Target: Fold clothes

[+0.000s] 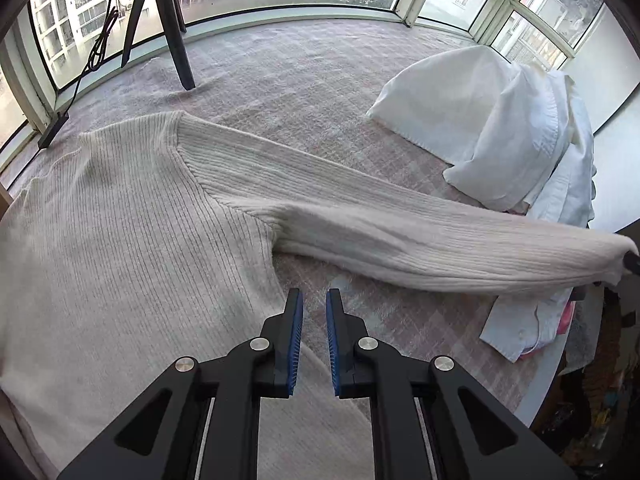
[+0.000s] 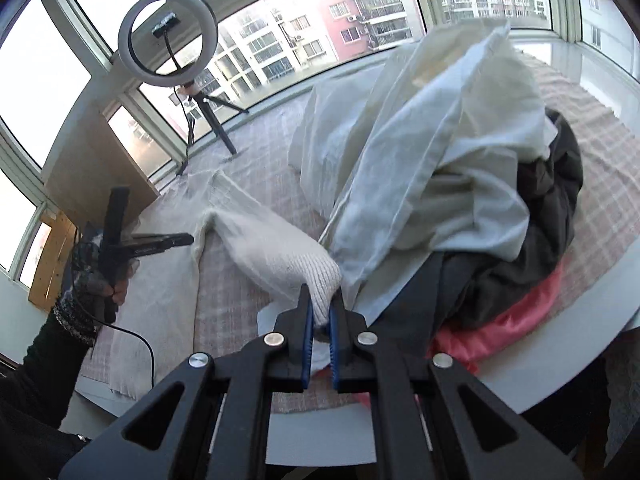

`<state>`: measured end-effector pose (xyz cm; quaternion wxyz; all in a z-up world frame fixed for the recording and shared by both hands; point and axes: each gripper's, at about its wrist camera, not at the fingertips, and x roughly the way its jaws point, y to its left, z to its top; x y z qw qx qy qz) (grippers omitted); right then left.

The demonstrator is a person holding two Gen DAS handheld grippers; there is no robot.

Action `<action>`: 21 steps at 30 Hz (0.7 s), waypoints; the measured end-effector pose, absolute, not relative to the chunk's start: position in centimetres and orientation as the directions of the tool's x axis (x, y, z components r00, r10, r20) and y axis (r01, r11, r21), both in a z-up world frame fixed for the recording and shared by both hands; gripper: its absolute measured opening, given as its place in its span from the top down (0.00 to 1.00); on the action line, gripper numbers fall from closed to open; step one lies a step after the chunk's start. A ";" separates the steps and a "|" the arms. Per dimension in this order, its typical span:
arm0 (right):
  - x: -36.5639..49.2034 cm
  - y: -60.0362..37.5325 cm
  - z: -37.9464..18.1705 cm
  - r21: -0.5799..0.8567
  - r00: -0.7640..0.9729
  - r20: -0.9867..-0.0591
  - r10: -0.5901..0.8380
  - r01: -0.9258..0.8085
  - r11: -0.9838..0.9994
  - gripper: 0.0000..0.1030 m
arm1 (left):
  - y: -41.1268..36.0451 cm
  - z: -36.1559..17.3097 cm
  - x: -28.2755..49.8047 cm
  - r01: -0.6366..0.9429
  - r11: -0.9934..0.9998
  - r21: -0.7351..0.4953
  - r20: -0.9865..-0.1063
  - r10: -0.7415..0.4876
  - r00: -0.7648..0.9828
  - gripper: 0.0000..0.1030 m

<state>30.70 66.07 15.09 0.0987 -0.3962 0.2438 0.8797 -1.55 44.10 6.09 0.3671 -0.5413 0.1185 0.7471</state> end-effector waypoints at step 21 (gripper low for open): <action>25.7 64.9 13.4 0.459 -0.623 -0.763 -0.172 -0.335 -0.823 0.93 | 35.2 13.7 -1.0 -0.616 -0.731 -0.293 -0.817 0.527 -0.237 0.82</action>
